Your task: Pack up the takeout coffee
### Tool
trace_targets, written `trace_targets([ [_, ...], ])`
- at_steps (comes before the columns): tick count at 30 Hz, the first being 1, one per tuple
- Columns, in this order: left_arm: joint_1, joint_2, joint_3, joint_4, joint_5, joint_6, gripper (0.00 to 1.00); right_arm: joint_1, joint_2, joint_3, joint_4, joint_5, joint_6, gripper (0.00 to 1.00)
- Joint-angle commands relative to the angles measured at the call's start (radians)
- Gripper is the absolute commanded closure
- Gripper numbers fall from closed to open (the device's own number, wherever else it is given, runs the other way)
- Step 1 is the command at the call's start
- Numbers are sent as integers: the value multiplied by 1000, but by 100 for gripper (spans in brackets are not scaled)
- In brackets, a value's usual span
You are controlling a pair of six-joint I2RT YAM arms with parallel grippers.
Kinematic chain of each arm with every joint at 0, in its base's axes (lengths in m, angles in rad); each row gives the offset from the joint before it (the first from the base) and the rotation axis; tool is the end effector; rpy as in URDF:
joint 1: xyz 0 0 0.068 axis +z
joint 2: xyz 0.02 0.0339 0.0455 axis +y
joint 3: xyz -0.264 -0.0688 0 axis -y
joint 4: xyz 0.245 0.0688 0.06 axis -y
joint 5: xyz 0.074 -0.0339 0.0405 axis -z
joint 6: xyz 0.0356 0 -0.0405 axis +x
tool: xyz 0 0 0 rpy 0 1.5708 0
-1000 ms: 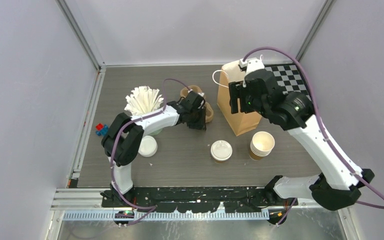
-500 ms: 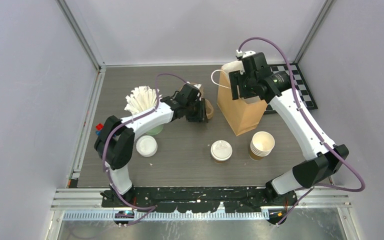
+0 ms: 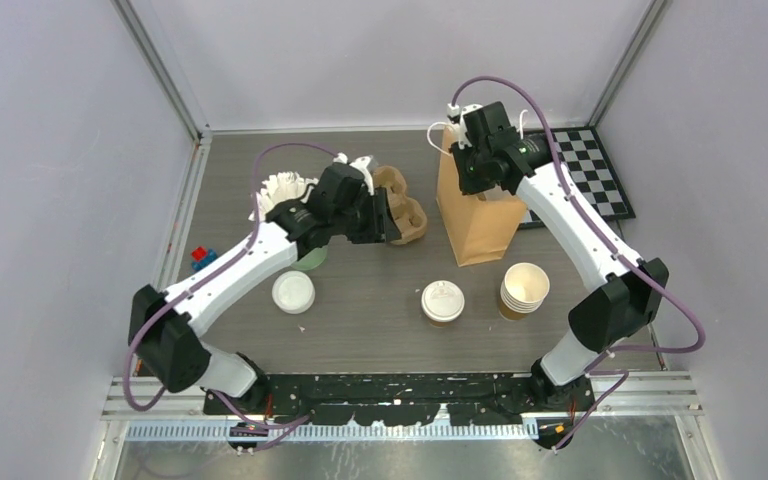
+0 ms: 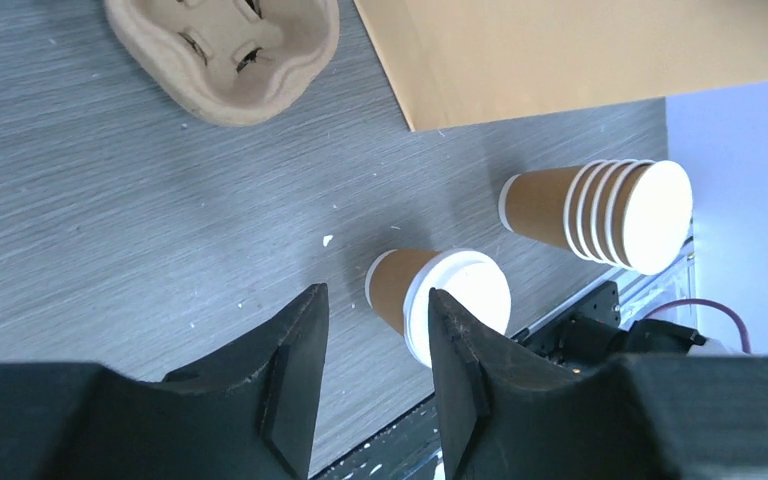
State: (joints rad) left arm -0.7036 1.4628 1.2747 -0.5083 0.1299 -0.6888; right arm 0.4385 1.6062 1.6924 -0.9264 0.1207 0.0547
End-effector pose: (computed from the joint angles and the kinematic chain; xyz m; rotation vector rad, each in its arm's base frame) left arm 0.2466 -0.2153 0.3190 0.0913 2.4154 -0.8447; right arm 0.3108 0.1410 0.3768 -0.4040 2.3704 0.0836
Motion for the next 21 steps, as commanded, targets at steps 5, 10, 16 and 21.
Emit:
trace_targets([
  [5, 14, -133, 103, -173, -121, 15, 53, -3, -48, 107, -41, -21, -34, 99],
  [10, 67, -115, 235, -315, -149, 5, 51, 0, -103, 144, -77, 13, -61, 100],
  [16, 152, -117, 317, -389, -82, -9, 51, 53, -141, 257, -142, 12, -116, 100],
  [21, 188, -160, 311, -407, -73, -29, 51, 212, -151, 330, -195, 88, -190, 100],
])
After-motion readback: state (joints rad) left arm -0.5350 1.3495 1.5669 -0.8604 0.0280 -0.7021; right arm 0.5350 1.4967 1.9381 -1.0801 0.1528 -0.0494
